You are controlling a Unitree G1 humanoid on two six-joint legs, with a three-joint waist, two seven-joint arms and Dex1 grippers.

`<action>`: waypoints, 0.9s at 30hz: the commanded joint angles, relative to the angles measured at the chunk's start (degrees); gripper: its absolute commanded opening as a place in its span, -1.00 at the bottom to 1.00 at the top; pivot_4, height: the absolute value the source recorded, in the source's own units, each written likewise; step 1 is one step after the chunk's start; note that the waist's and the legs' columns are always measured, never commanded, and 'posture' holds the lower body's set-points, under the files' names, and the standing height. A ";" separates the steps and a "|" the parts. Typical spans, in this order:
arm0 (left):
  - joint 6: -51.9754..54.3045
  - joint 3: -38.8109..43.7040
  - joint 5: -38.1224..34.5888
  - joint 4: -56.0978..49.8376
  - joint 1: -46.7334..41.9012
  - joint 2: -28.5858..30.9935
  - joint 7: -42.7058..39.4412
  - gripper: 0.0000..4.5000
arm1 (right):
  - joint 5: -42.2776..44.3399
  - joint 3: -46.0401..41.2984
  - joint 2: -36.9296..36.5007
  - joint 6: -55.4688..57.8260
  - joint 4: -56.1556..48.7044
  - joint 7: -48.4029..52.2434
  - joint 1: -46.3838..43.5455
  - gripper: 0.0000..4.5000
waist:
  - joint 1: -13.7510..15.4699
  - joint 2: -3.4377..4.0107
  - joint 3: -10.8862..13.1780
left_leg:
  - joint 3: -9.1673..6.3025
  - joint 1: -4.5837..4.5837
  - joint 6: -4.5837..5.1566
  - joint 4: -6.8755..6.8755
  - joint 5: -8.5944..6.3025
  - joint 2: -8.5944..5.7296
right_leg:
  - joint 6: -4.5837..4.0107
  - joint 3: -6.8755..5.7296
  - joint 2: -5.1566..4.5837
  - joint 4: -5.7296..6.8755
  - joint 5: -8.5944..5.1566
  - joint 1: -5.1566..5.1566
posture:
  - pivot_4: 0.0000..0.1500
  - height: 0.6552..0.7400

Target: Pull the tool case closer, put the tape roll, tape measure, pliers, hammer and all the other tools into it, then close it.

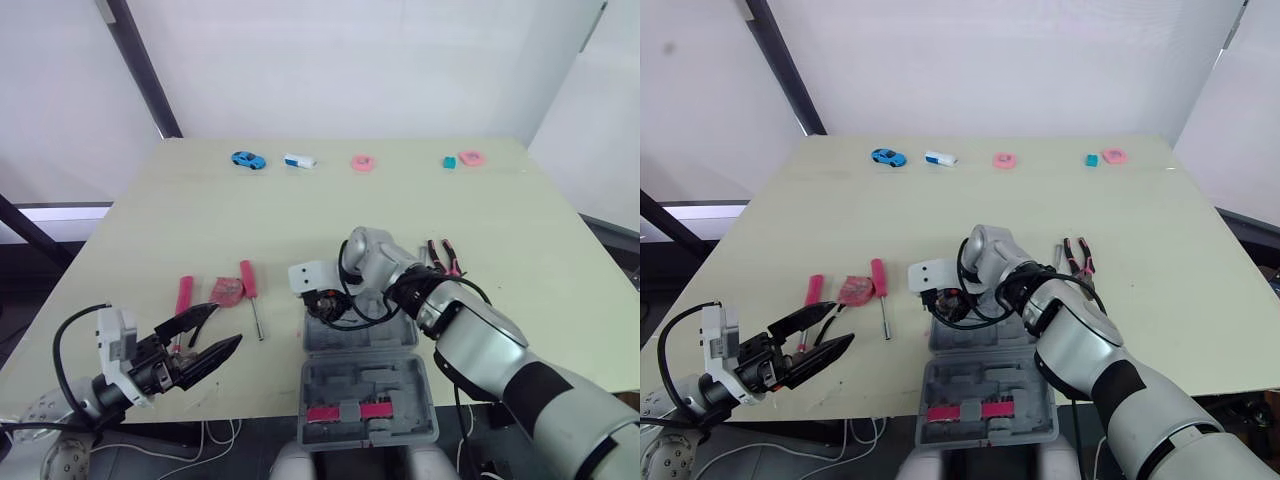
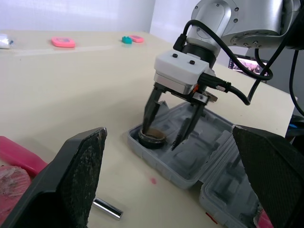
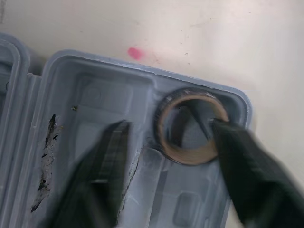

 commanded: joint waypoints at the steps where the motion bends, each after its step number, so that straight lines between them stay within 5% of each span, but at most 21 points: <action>1: -0.54 0.29 -0.11 -0.93 -0.06 0.49 -0.02 1.00 | 1.48 -3.89 0.07 0.16 -2.20 0.74 -2.27 0.23 | 0.00 0.00 0.00 | 0.00 0.00 0.00 0.00 0.00 0.00 | 0.00 0.00 0.00 0.00 0.00 0.00 | 1.00 1.00; 15: -0.83 -0.43 -0.11 -0.48 -0.21 0.05 0.18 1.00 | 15.06 -20.21 -5.28 0.40 -17.87 0.09 10.96 0.23 | 0.04 -0.03 -0.01 | 0.00 0.00 0.00 -0.03 0.00 -0.01 | 0.01 0.00 -0.01 -0.01 0.00 0.02 | 1.00 1.00; 19: -0.87 -0.47 -0.09 -0.23 -0.42 0.02 0.24 1.00 | 16.64 -21.51 -3.68 -1.48 -19.12 -3.13 14.76 -0.31 | -0.23 -0.02 -0.01 | 0.01 0.01 0.00 -0.06 0.00 0.01 | 0.01 0.04 0.06 0.01 0.01 -0.02 | 1.00 1.00; 27: -0.63 -0.30 -0.26 -0.36 -0.77 0.20 0.42 1.00 | 17.48 -22.30 -2.02 -5.62 -17.27 -7.36 18.17 -0.31 | 0.08 -0.02 -0.01 | 0.02 0.03 0.00 -0.12 0.01 0.00 | 0.01 0.03 0.03 -0.01 0.00 -0.01 | 1.00 1.00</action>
